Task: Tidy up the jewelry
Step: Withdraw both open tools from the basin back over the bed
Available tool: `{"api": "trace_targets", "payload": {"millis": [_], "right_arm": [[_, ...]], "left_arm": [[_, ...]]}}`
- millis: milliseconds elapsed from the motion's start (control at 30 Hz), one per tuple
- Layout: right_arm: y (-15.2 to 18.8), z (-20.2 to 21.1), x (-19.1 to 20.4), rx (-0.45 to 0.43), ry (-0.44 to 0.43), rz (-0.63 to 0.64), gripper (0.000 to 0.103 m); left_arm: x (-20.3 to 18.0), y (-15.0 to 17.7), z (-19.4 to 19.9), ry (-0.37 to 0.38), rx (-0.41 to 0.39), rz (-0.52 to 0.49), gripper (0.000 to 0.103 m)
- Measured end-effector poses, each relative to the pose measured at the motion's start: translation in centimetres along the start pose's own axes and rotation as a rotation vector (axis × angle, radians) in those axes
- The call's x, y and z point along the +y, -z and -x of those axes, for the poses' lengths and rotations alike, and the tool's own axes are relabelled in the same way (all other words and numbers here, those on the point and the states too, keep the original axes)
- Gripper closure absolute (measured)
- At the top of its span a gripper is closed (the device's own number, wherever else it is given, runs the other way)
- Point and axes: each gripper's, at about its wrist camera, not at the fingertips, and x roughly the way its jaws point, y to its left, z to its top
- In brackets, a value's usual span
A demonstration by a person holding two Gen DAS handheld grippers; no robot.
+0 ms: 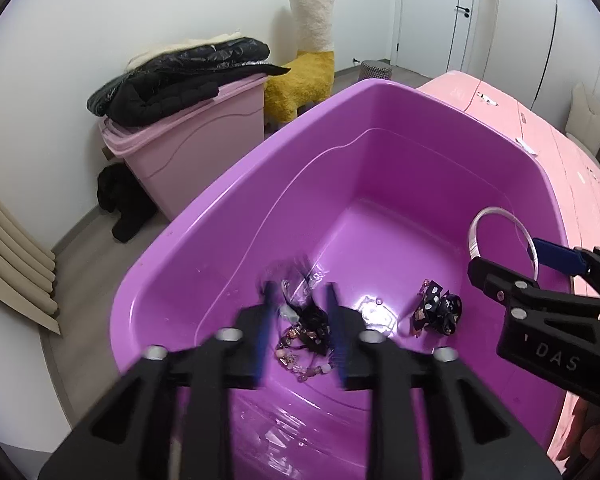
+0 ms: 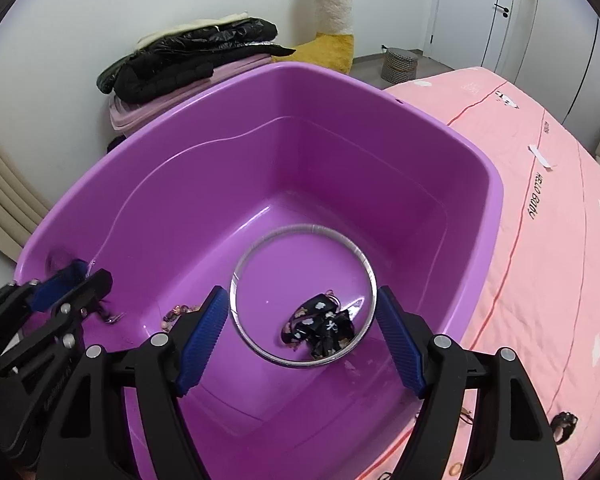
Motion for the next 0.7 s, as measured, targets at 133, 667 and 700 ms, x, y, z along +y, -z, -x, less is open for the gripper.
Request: {"api": "trace_targets", "payload": {"millis": [133,667,700], "right_arm": [[-0.2,0.3,-0.7,0.007,0.012,-0.024,0.03],[1.1,3.1,-1.5,-0.043,0.011,-0.055,0.03],[1.2,3.4,-1.5,-0.048,0.011,-0.056,0.03]], "left_arm": [[0.2,0.2,0.7,-0.012,-0.029,0.019,0.029],[0.6,0.7,2.7,0.01,-0.026,0.049,0.028],[0.7,0.7,3.0,0.012,-0.029,0.052,0.028]]}}
